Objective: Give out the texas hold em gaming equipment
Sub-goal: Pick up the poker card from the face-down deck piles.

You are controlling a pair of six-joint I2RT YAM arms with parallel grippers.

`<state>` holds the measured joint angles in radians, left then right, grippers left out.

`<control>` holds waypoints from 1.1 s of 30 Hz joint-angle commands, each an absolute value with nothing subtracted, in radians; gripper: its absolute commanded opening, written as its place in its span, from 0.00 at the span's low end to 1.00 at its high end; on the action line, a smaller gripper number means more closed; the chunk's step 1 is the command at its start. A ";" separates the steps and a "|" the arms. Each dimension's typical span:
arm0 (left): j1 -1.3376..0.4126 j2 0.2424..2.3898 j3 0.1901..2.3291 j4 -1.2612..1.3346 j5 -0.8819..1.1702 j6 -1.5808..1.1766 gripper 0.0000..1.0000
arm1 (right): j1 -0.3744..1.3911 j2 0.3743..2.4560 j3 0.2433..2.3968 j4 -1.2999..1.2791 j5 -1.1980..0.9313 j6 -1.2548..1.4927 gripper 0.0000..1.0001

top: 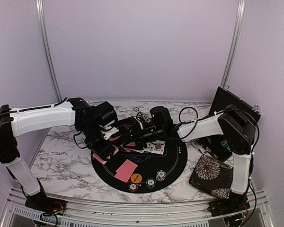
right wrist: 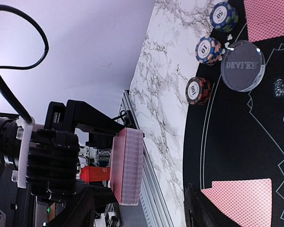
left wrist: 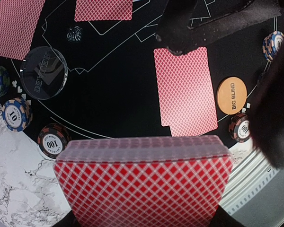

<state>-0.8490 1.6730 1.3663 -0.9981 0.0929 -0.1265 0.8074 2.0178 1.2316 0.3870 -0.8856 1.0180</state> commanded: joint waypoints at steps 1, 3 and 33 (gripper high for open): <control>-0.850 1.683 1.395 -1.014 0.102 -0.115 0.44 | 0.835 2.050 1.236 0.465 -0.904 1.060 0.63; -0.850 1.682 1.395 -1.014 0.100 -0.115 0.44 | 0.842 2.057 1.240 0.481 -0.905 1.073 0.63; -0.851 1.669 1.385 -1.014 0.095 -0.118 0.44 | 0.908 2.163 1.330 0.538 -0.936 1.134 0.59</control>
